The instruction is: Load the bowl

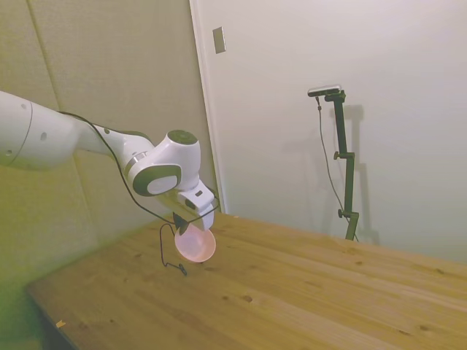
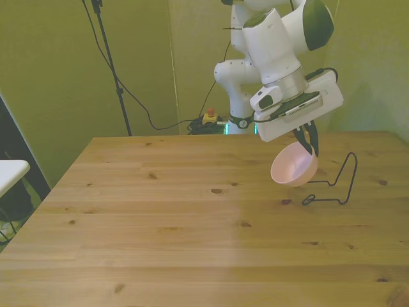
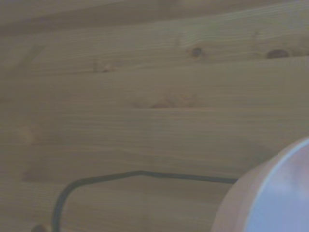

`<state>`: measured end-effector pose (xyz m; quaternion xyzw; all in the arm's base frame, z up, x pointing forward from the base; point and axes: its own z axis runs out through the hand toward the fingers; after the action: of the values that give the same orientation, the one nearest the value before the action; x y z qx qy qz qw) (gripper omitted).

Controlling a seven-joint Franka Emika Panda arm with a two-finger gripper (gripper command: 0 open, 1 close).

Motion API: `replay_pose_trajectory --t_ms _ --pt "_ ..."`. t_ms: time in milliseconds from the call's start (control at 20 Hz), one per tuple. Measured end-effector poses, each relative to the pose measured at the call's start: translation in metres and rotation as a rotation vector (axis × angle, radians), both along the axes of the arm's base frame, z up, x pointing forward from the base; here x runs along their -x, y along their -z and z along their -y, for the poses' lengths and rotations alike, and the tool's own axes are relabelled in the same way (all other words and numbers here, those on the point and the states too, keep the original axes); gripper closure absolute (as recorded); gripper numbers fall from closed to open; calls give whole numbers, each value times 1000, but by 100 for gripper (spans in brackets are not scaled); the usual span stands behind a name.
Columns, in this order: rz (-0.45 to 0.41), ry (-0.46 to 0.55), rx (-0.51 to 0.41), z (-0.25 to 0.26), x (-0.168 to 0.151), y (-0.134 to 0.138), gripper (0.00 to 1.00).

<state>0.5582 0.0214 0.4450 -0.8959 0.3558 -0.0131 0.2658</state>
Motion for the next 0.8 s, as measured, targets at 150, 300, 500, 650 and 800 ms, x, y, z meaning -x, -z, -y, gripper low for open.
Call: replay_pose_trajectory --t_ms 150,300,500,650,800 --pt "31 -5 -77 1 8 2 100" --pt "116 4 -194 1 15 -16 100" --pt "126 -10 -242 0 18 -10 100" --pt "144 -27 -290 3 18 -6 100" --pt "161 -43 -325 2 16 0 100"
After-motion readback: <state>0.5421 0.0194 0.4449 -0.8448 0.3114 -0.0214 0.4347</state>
